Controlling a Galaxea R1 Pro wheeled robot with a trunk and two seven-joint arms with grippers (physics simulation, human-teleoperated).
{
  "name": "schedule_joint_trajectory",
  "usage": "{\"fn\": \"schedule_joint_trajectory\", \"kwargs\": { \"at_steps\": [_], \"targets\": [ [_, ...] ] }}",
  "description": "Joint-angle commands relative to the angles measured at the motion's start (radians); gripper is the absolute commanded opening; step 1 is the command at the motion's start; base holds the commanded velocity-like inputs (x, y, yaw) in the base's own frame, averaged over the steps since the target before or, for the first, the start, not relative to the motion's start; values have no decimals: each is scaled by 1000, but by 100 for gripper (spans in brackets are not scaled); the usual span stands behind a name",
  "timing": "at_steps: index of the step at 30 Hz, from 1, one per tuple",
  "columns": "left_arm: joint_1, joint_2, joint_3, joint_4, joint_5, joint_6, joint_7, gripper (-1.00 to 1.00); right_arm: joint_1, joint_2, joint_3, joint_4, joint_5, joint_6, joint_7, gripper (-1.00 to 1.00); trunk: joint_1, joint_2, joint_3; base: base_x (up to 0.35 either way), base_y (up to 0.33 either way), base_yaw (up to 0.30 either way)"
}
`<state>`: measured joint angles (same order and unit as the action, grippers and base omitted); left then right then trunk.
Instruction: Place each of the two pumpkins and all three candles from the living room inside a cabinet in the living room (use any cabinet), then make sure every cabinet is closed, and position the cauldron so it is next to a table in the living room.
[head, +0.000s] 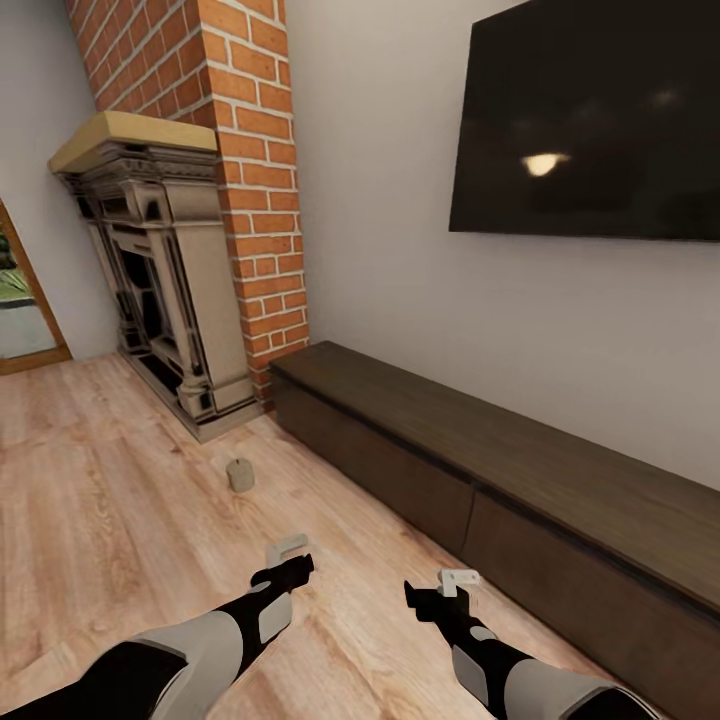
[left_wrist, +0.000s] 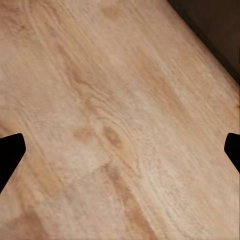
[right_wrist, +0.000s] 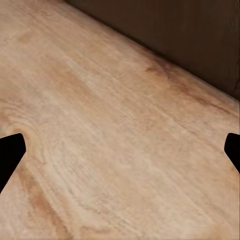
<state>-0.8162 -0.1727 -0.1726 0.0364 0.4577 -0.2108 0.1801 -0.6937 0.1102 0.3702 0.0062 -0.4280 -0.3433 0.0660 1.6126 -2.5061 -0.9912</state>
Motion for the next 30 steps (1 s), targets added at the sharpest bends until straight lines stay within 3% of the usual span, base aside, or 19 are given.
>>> {"fn": "schedule_joint_trajectory", "kwargs": {
  "at_steps": [1,17,30],
  "targets": [
    [-1,-1,-8,3,7,-6,1,100,-1,0,4,3,-11,-5,6,100,0,0,-1,97,318,0],
    [-1,-1,-8,3,7,-3,-3,100,-1,2,6,3,-12,-6,7,100,0,0,-1,104,318,-3],
    [-1,-1,-8,3,6,-2,-4,100,-1,2,4,3,-13,-6,6,100,0,0,12,168,317,-157]
  ]
}}
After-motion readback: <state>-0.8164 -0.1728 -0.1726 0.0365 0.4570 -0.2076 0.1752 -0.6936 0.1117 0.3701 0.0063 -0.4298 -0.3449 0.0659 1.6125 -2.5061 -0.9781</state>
